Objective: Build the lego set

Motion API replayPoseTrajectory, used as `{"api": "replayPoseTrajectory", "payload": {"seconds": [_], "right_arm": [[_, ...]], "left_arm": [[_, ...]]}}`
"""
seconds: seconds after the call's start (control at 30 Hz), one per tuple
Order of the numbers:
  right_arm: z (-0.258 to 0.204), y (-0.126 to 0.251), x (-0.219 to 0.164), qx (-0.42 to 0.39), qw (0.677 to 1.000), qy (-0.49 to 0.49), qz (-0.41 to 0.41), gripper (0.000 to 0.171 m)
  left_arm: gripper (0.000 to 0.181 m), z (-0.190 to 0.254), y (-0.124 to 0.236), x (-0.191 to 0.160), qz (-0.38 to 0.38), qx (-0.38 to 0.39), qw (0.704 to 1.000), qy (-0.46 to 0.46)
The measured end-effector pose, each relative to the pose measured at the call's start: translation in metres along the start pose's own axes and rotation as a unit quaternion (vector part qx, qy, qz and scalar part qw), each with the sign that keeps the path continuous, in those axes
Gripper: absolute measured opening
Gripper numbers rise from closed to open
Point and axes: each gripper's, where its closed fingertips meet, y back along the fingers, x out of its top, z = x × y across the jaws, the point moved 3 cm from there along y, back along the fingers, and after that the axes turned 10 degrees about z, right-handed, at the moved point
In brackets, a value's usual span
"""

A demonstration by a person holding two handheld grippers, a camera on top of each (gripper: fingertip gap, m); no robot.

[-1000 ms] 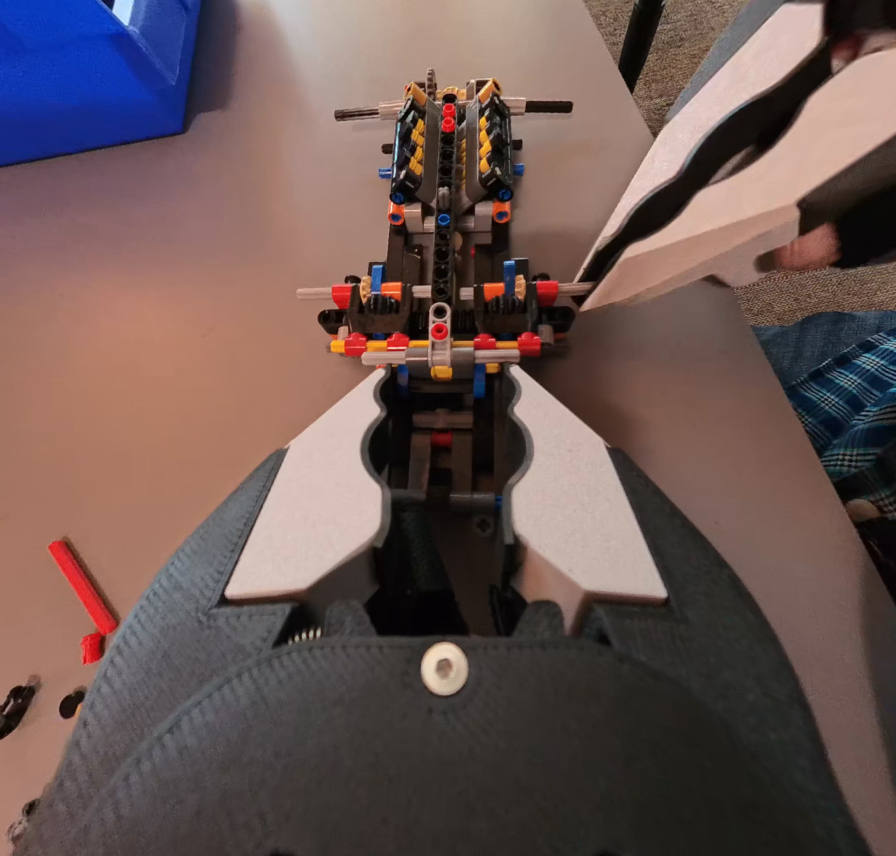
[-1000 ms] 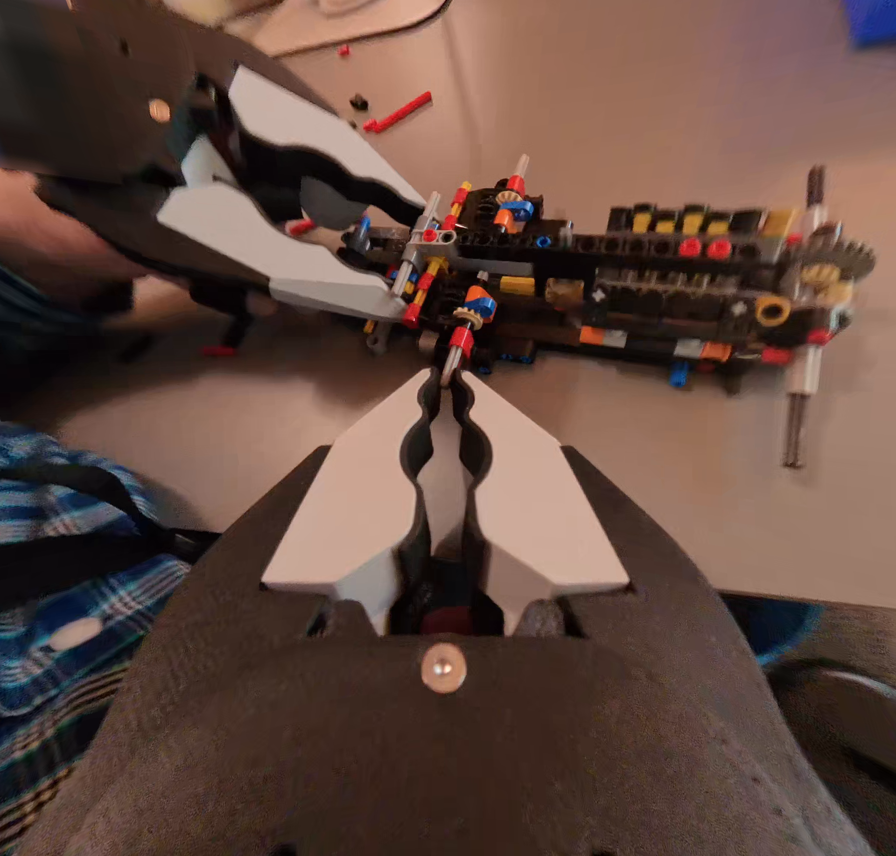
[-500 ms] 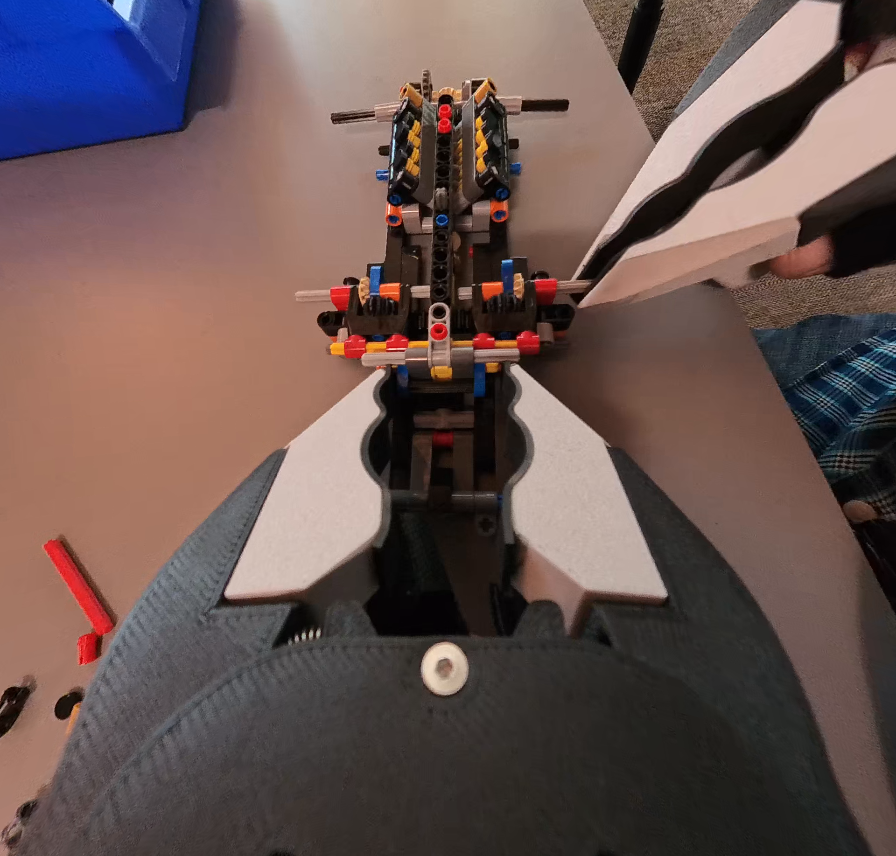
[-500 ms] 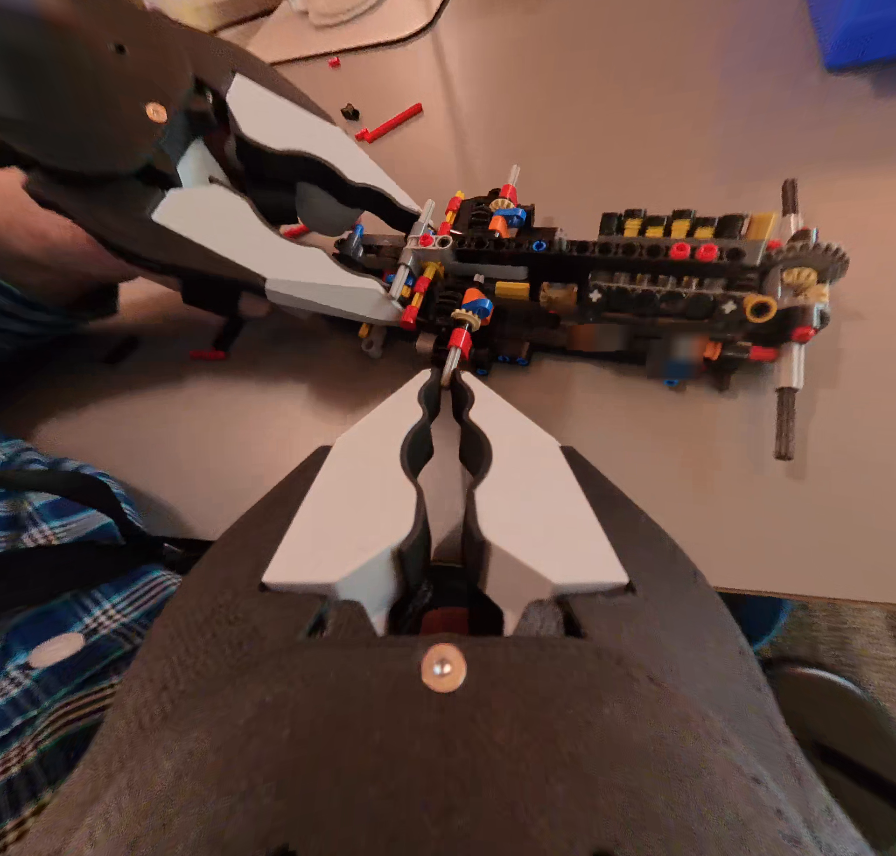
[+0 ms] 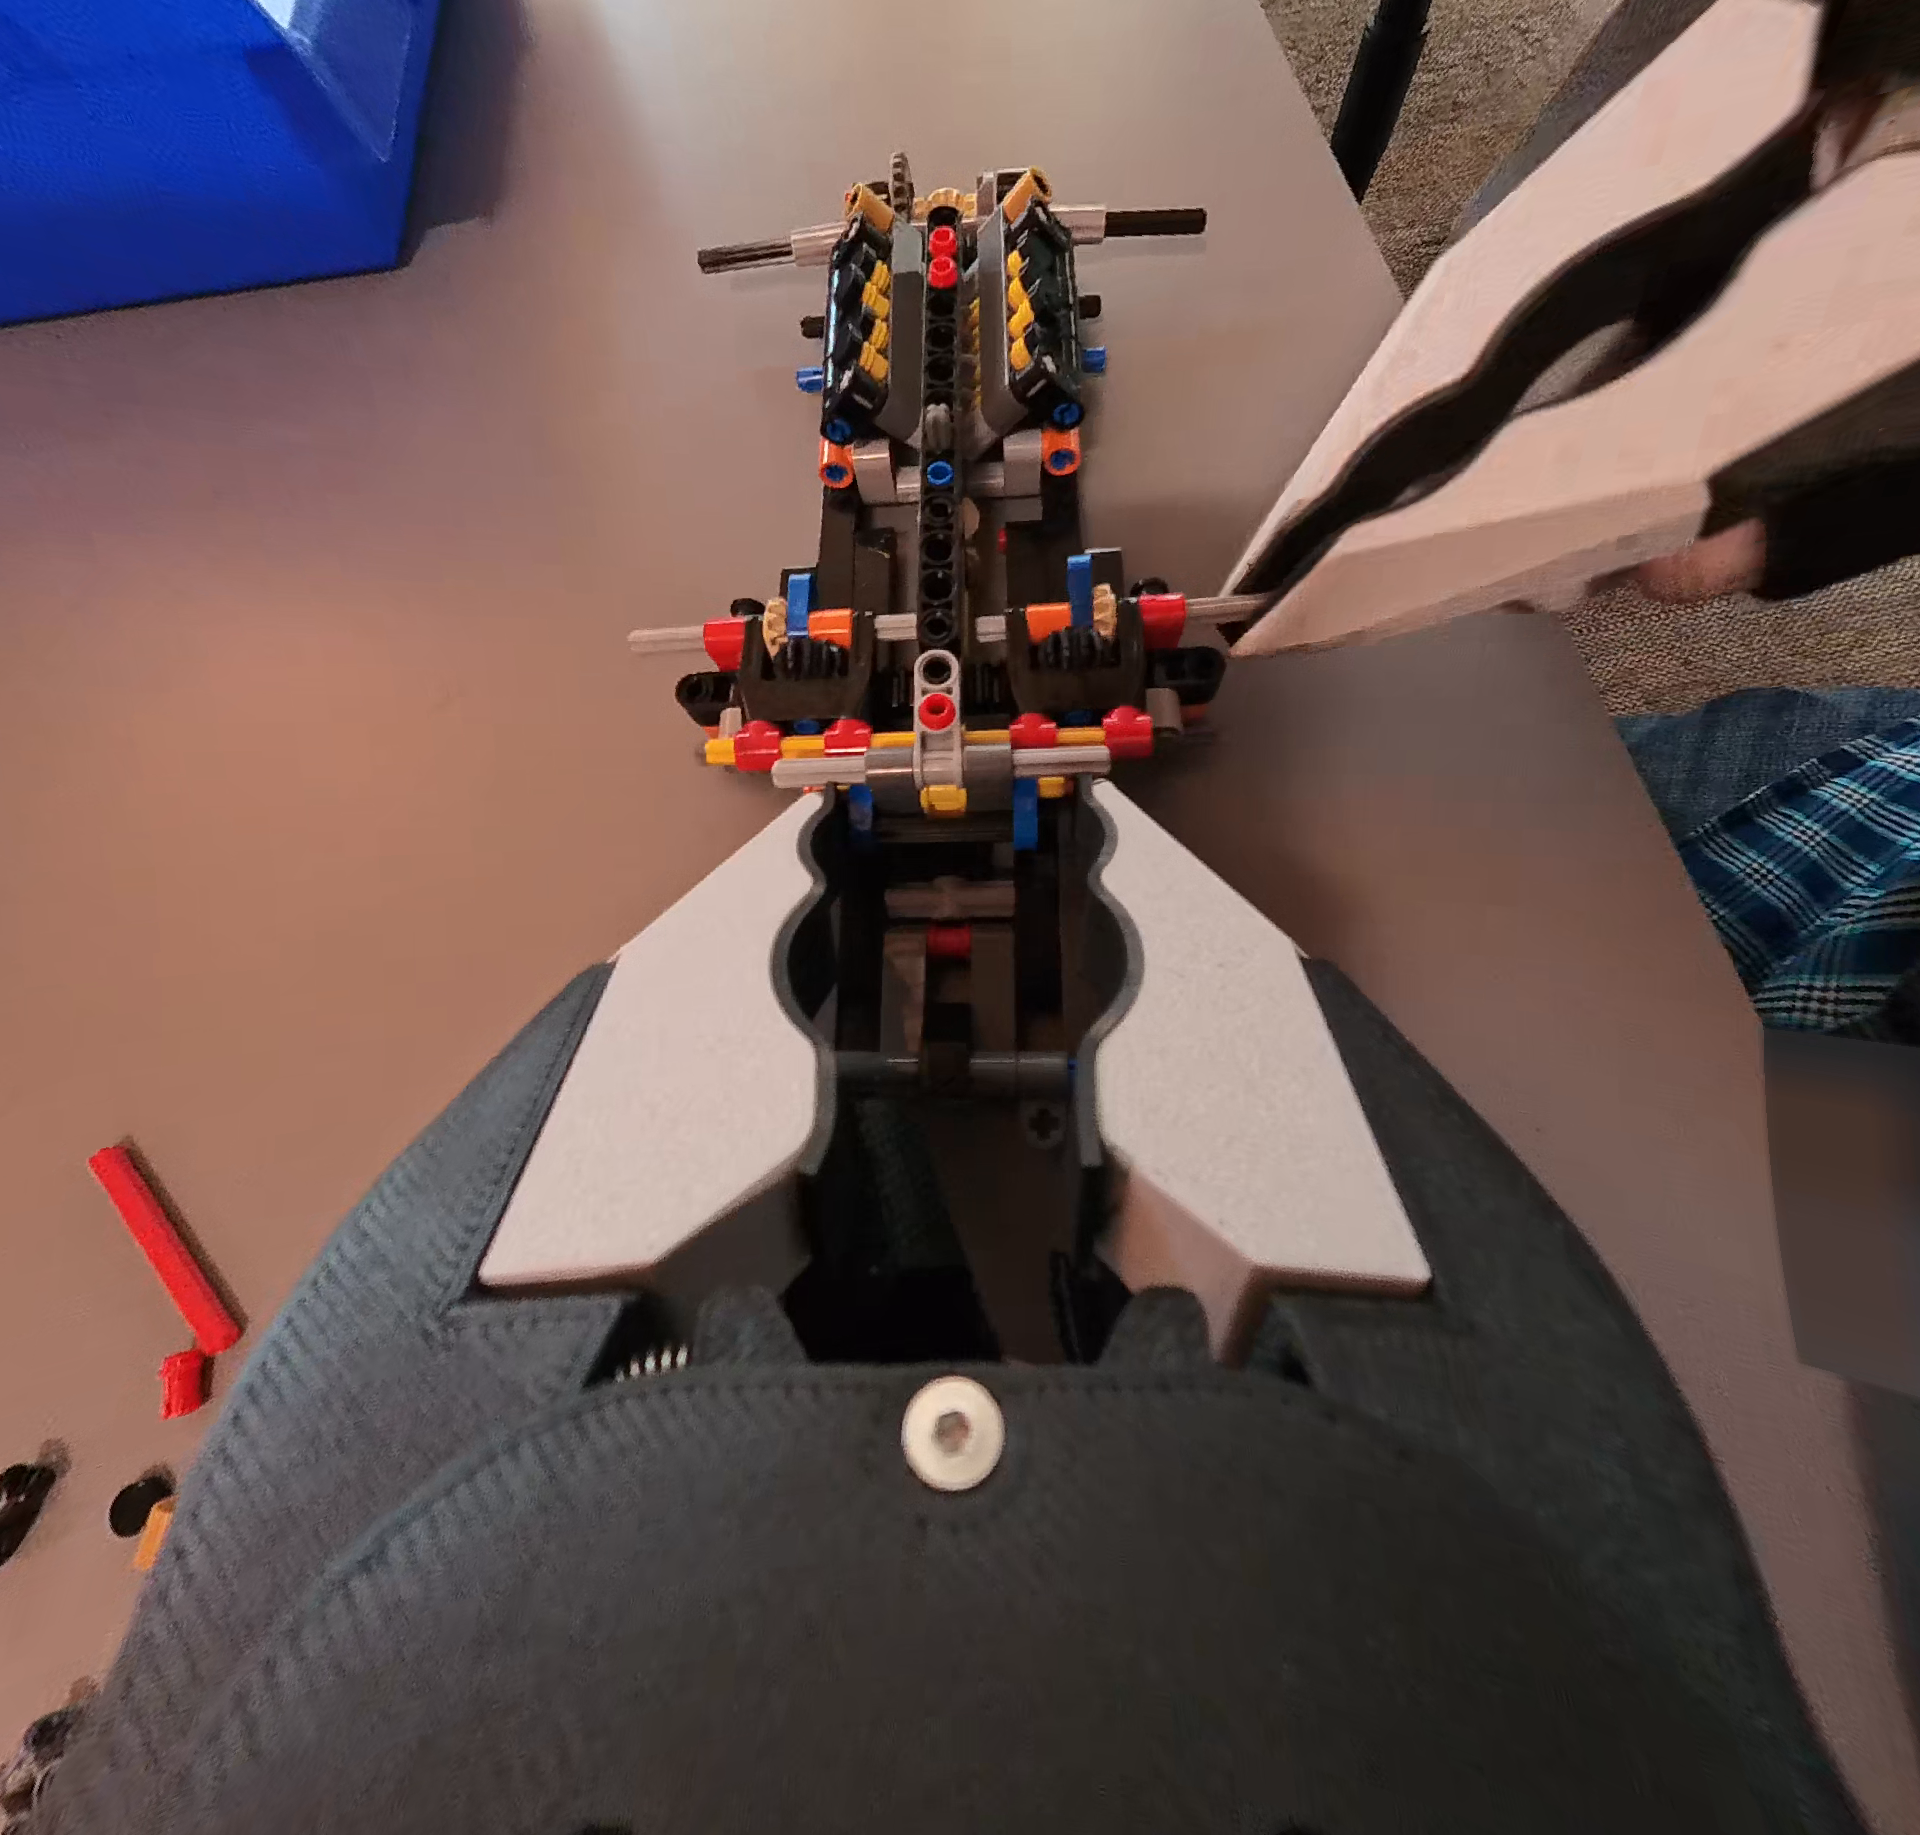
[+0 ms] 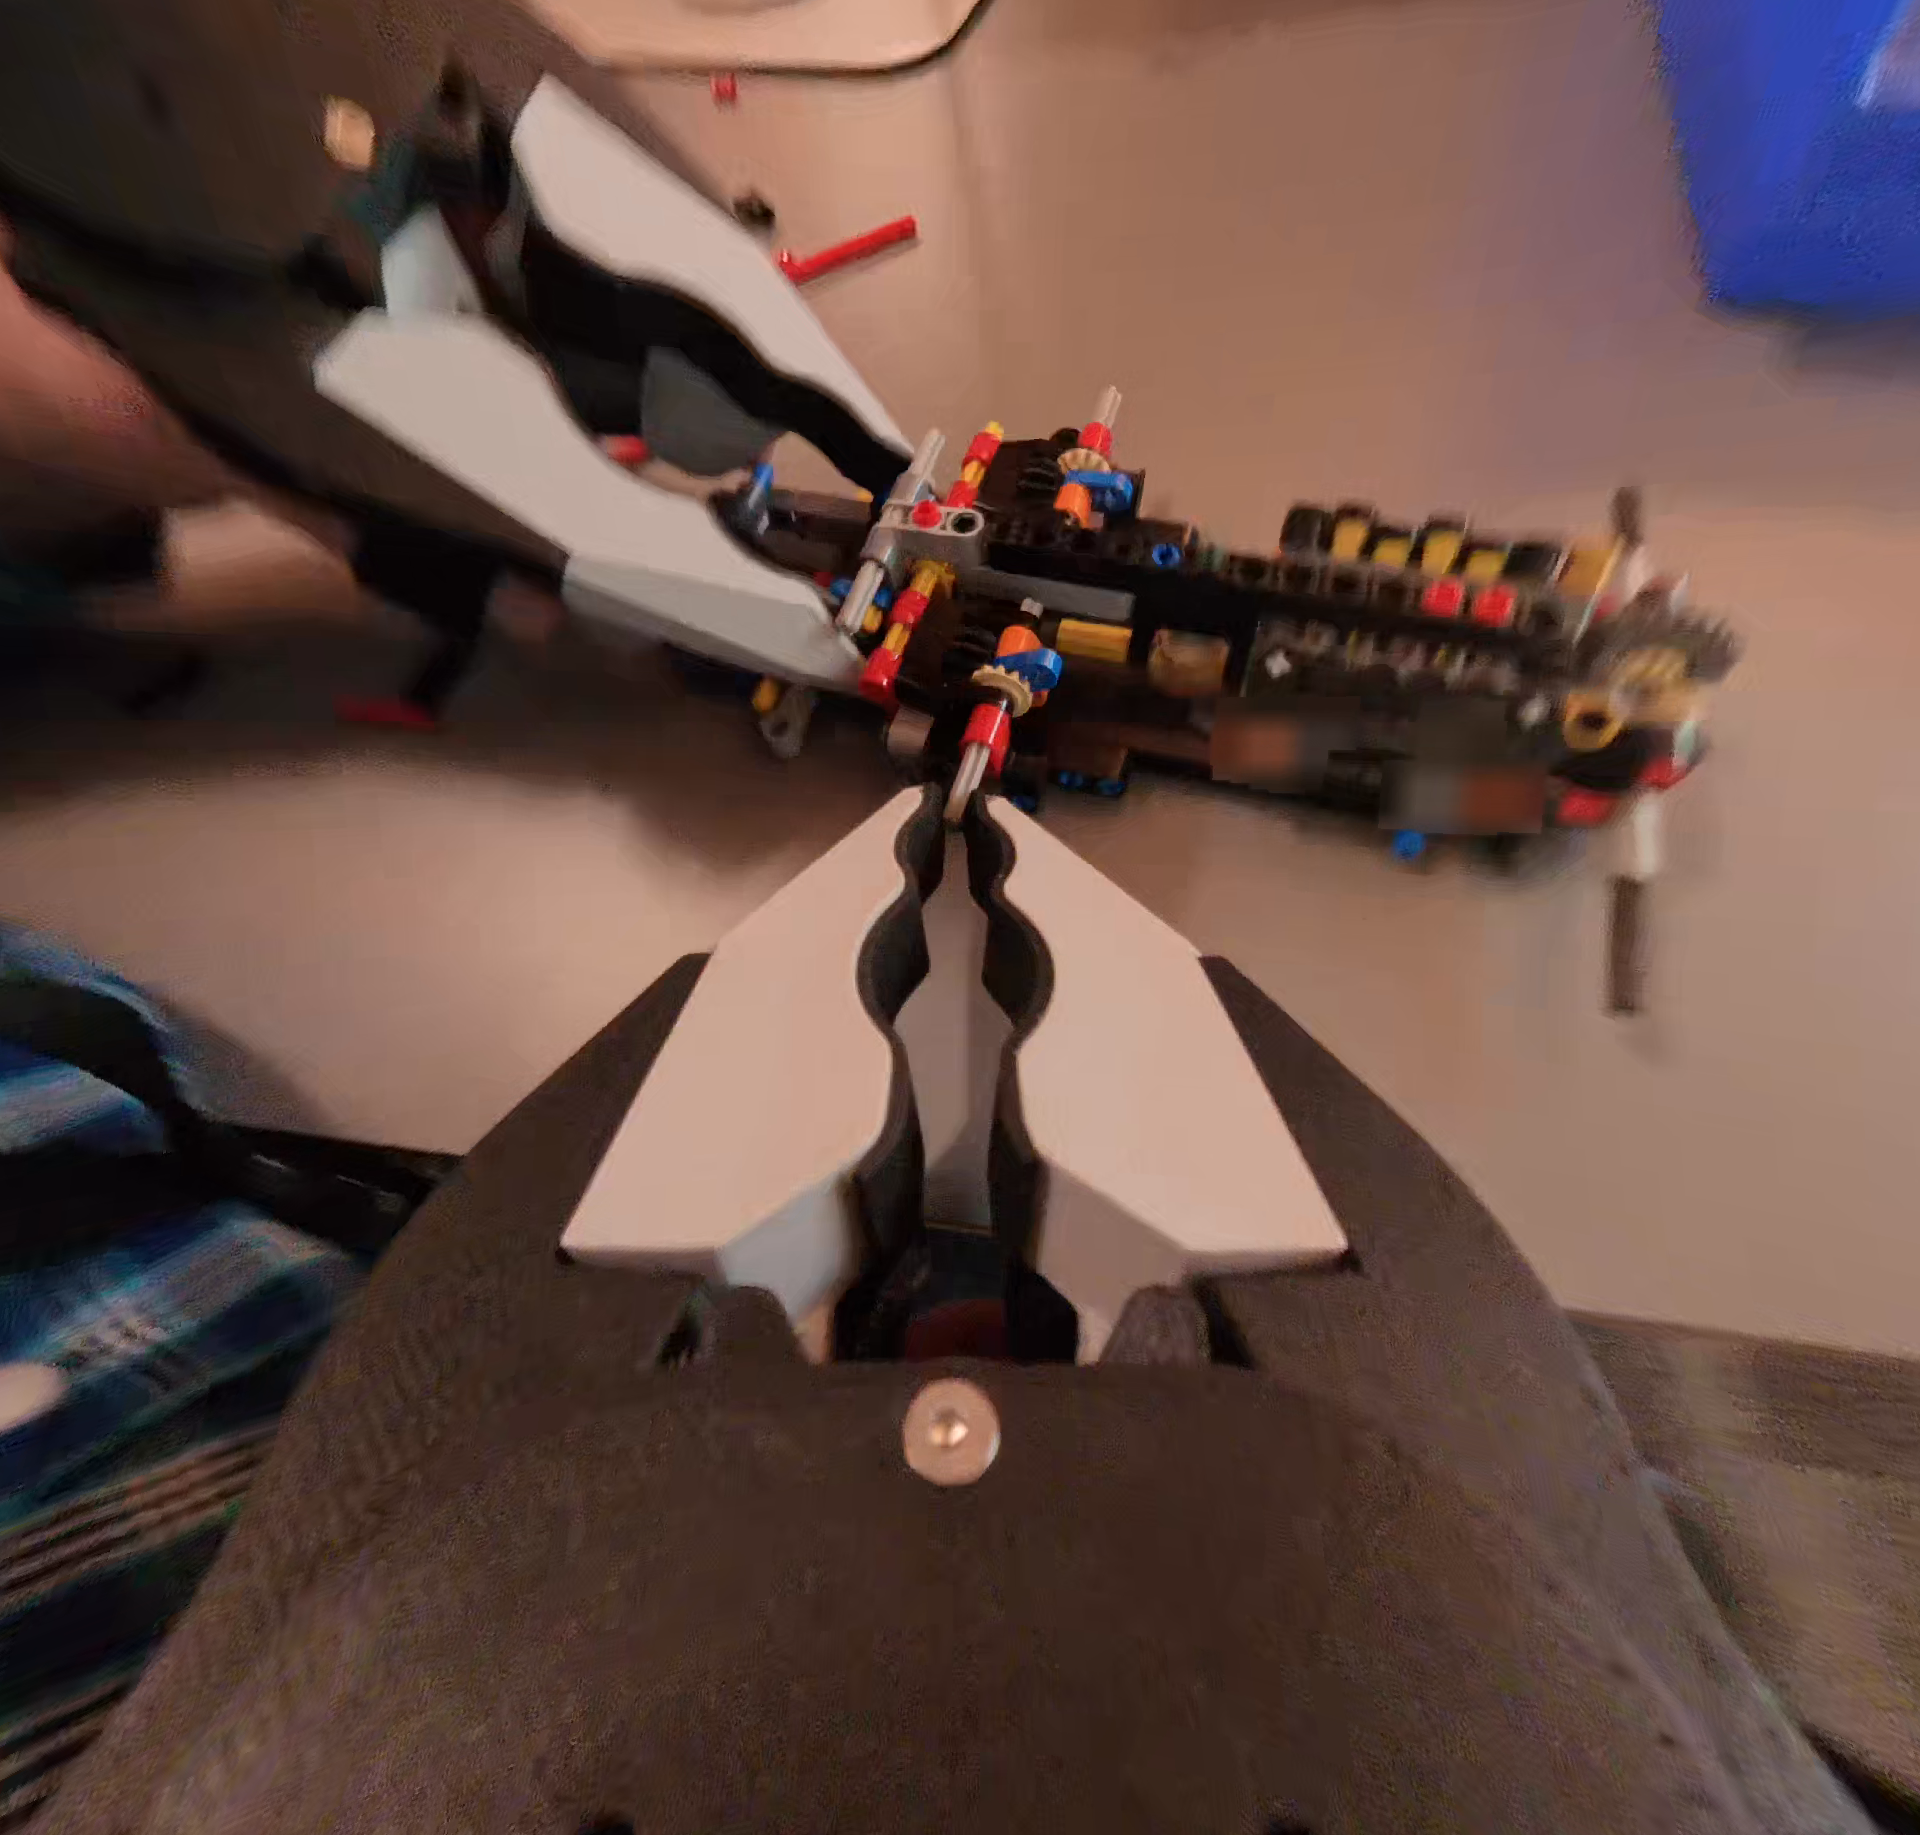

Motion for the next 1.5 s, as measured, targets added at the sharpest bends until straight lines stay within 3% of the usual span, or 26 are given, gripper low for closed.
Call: {"api": "replayPoseTrajectory", "payload": {"seconds": [0.1,0.23,0.33,0.43,0.6,0.9,1.07,1.5], "right_arm": [[0.003,0.000,0.000,0.046,0.976,-0.211,0.030,0.001],[0.002,0.000,0.001,0.054,0.962,-0.264,0.043,0.001],[0.004,0.000,0.002,0.081,0.929,-0.355,0.060,0.001],[0.004,-0.001,0.005,0.086,0.925,-0.364,0.068,0.001],[0.009,-0.001,0.010,0.087,0.921,-0.370,0.079,0.001],[0.007,-0.003,0.015,0.099,0.910,-0.391,0.091,0.001],[0.005,-0.005,0.018,0.111,0.901,-0.407,0.101,0.001],[0.003,-0.010,0.021,0.130,0.895,-0.414,0.104,0.000]], "left_arm": [[0.043,0.000,0.000,0.000,0.000,0.000,1.000,0.001],[0.043,-0.001,0.000,0.000,0.001,-0.003,1.000,0.008],[0.043,-0.002,0.001,0.001,0.007,-0.002,1.000,0.014],[0.044,-0.004,0.002,0.003,0.016,-0.003,1.000,0.025],[0.065,-0.007,0.005,0.000,0.005,-0.015,0.999,0.030],[0.074,-0.010,0.006,-0.002,-0.022,-0.007,0.999,0.044],[0.091,-0.011,0.007,-0.005,-0.038,-0.007,0.997,0.061],[0.091,-0.011,0.010,-0.010,-0.018,0.014,0.994,0.110]]}}
